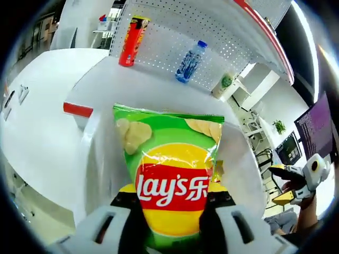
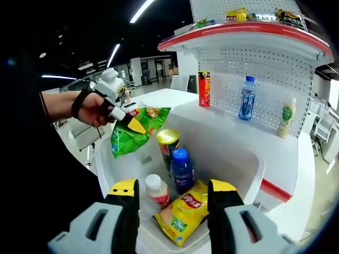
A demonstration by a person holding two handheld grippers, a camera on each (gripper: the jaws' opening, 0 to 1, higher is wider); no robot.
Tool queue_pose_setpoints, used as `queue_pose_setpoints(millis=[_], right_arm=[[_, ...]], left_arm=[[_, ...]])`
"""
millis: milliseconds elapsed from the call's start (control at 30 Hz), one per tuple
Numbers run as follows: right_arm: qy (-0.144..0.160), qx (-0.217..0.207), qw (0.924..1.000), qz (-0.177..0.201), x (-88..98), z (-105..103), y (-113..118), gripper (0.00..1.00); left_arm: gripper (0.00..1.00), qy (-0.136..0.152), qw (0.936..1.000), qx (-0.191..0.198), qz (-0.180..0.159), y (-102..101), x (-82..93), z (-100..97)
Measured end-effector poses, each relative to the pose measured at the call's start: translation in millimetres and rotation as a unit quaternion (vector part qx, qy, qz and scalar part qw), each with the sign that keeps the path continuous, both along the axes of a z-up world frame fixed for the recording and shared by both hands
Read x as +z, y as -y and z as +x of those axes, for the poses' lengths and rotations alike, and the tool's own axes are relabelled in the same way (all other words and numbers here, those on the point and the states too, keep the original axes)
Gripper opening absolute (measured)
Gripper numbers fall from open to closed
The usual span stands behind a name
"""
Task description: Place the items from the shopping basket onto the snack and drink counter
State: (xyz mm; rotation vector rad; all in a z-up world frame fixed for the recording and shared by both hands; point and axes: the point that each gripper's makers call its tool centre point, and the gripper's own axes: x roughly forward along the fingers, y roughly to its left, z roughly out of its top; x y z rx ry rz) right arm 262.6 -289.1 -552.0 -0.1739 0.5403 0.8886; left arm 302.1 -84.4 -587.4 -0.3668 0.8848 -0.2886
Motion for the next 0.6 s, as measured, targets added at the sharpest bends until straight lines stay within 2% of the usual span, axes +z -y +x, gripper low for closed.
queue_pose_setpoints(millis=[167,467,600], right_arm=[[0.001,0.001,1.0,-0.001,0.4,-1,-2,0.5],[-0.003,0.005,1.0,-0.003,-2.8,-2,-9,0.5],[-0.006,0.013,0.9999,-0.007,-5.1,-4,-15,0.5]], left_arm=[[0.38,0.015,0.9998,0.004,-0.009,-3,11.5,2.4],[0.38,0.056,0.9982,-0.014,0.015,-4,35.2,2.1],[0.38,0.072,0.9973,-0.015,0.005,-3,50.2,2.8]])
